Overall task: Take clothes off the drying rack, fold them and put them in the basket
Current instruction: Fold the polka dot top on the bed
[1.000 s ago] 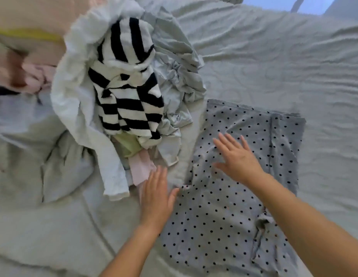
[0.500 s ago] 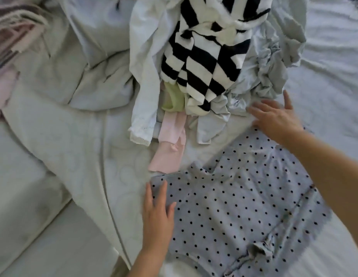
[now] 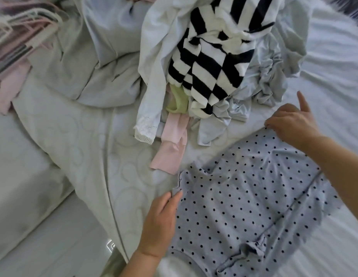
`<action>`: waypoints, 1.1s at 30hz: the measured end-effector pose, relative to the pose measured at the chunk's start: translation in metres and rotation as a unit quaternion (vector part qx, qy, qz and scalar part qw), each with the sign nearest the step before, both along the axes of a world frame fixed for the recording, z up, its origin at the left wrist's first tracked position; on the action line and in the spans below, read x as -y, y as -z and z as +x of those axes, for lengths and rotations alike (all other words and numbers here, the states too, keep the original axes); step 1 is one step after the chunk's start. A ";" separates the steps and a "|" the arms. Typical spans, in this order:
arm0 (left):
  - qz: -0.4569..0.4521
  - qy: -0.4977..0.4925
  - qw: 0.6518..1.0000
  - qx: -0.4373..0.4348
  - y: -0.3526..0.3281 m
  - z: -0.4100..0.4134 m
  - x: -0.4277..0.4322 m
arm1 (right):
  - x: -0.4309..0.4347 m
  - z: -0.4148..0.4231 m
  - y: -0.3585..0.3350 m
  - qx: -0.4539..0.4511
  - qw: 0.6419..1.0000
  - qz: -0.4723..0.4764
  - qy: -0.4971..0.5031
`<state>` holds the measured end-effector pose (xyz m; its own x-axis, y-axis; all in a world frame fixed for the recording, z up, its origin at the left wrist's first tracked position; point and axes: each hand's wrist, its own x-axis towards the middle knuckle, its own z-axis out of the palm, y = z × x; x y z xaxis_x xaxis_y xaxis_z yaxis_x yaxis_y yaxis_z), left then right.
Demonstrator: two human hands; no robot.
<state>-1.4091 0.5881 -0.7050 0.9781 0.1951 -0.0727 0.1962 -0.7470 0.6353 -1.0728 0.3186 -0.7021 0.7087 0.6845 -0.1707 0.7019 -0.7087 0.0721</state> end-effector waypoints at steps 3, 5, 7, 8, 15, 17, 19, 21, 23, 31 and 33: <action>0.010 0.134 0.991 0.029 -0.004 -0.020 0.012 | 0.020 -0.014 -0.009 -0.006 1.000 -0.002 0.014; 0.020 0.227 0.973 0.042 0.000 -0.035 0.019 | 0.036 -0.024 -0.012 -0.016 0.999 -0.032 0.016; 0.005 0.273 0.962 0.027 0.001 -0.045 0.024 | 0.050 -0.032 -0.015 -0.019 0.998 -0.055 0.015; -0.004 0.293 0.956 0.006 0.001 -0.048 0.027 | 0.057 -0.036 -0.017 -0.019 0.998 -0.061 0.018; 0.031 0.393 0.908 -0.143 0.003 -0.059 0.047 | 0.074 -0.070 -0.005 -0.069 0.983 -0.154 0.066; 0.070 0.406 0.899 -0.148 0.001 -0.051 0.050 | 0.070 -0.083 0.000 -0.102 0.980 -0.147 0.083; 0.121 0.394 0.896 -0.165 0.005 -0.041 0.052 | 0.065 -0.096 0.006 -0.118 0.974 -0.162 0.102; 0.162 0.393 0.877 -0.223 0.010 -0.032 0.052 | 0.063 -0.108 0.014 -0.131 0.967 -0.170 0.140; 0.185 0.403 0.857 -0.263 0.015 -0.026 0.052 | 0.061 -0.118 0.020 -0.143 0.960 -0.161 0.177; 0.235 0.447 0.828 -0.244 0.013 -0.015 0.057 | 0.063 -0.169 0.017 -0.167 0.957 -0.123 0.203; 0.241 0.491 0.796 -0.260 0.012 -0.009 0.054 | 0.066 -0.195 0.014 -0.158 0.964 -0.080 0.198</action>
<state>-1.4181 0.5341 -0.7168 0.5385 -0.5162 -0.6659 -0.4897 -0.8349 0.2513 -1.2678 0.2527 -0.7165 0.8040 0.3176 -0.5028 0.3832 -0.9232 0.0296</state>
